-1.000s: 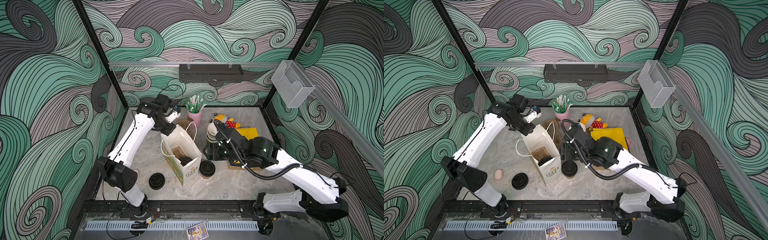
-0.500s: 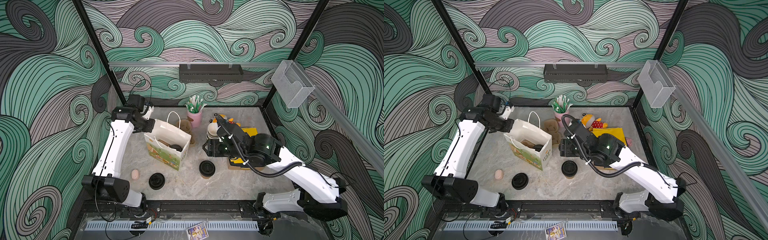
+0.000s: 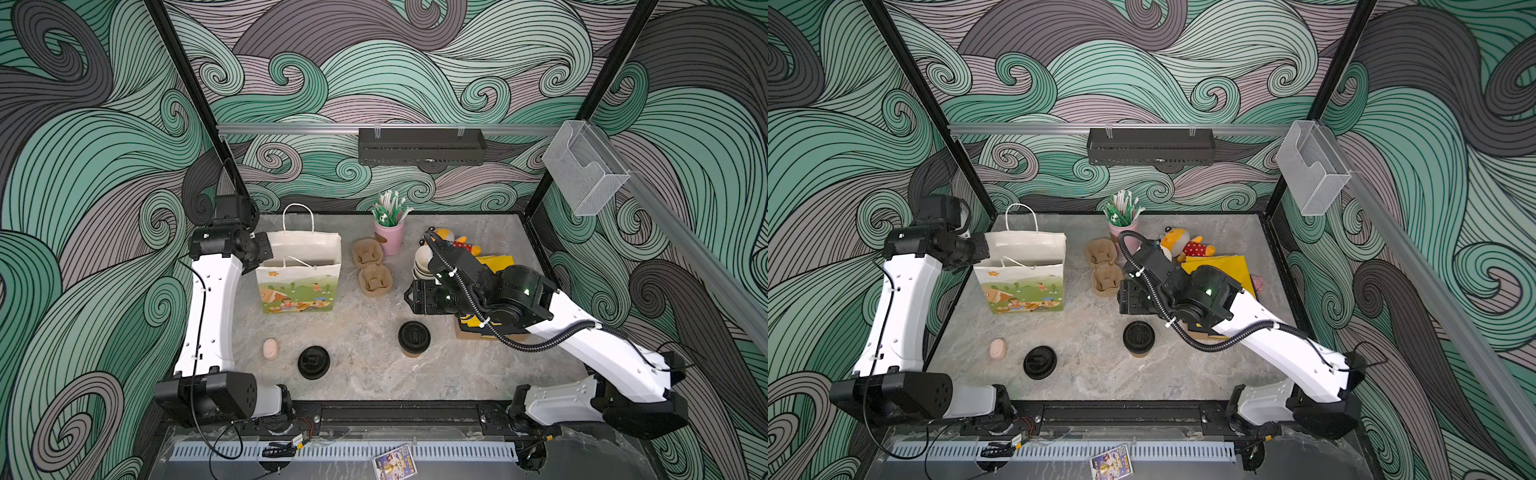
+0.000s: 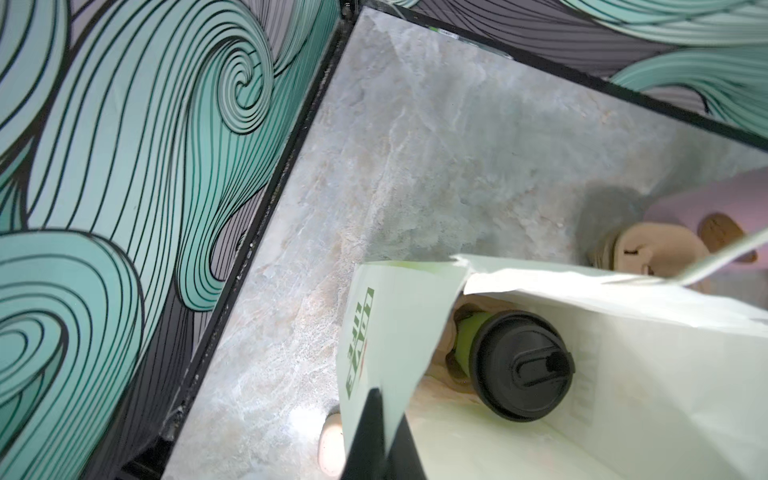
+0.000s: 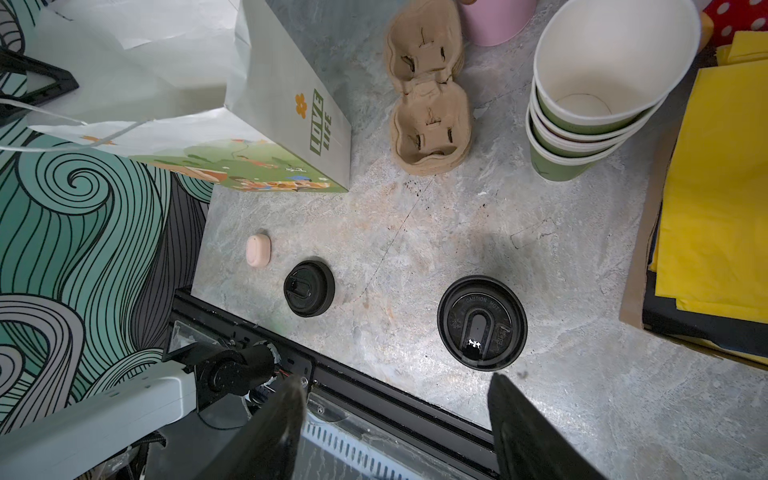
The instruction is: Pack the takeout coffee
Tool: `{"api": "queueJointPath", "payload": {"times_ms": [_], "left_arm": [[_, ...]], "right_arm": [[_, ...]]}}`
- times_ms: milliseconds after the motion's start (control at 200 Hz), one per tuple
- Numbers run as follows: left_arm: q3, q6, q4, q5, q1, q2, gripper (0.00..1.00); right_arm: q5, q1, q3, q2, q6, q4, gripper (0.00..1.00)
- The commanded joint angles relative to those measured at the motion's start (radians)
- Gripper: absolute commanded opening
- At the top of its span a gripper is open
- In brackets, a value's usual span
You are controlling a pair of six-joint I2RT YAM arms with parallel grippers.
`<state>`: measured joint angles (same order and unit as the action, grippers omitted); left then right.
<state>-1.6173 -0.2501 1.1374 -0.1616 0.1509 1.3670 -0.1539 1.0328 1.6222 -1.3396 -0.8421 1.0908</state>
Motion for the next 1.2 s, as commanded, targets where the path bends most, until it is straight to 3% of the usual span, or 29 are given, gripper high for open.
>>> {"api": "queueJointPath", "payload": {"times_ms": [0,325,515,585,655,765,885,1000,1191], "left_arm": [[0.015,-0.209,0.005,-0.011,0.005,-0.046,0.00],[0.248,-0.567,-0.059,0.197,0.005,-0.236,0.00],[0.377,-0.693,-0.097,0.335,-0.001,-0.371,0.35],[0.356,-0.644,-0.042,0.310,-0.002,-0.406,0.48],[0.295,-0.549,0.027,0.217,-0.003,-0.427,0.57],[0.166,-0.309,0.081,0.115,-0.002,-0.429,0.74],[0.112,-0.112,0.042,0.096,-0.037,-0.392,0.79],[0.129,-0.043,-0.073,0.110,-0.037,-0.344,0.79],[0.137,0.035,-0.203,0.091,-0.036,-0.261,0.79]], "right_arm": [[-0.007,-0.005,0.027,-0.016,-0.002,0.021,0.71],[0.035,-0.007,0.057,-0.082,0.013,0.001,0.72],[0.052,-0.007,0.054,-0.111,0.015,-0.019,0.73],[0.053,-0.007,0.057,-0.119,0.014,-0.020,0.73],[0.056,-0.007,0.060,-0.124,0.011,-0.024,0.74],[0.089,-0.006,0.048,-0.127,0.001,-0.070,0.75],[0.141,-0.005,0.012,-0.129,-0.015,-0.174,0.75],[0.163,0.016,-0.001,-0.153,-0.009,-0.347,0.75],[0.117,0.104,0.002,-0.268,0.140,-0.743,0.73]]}}
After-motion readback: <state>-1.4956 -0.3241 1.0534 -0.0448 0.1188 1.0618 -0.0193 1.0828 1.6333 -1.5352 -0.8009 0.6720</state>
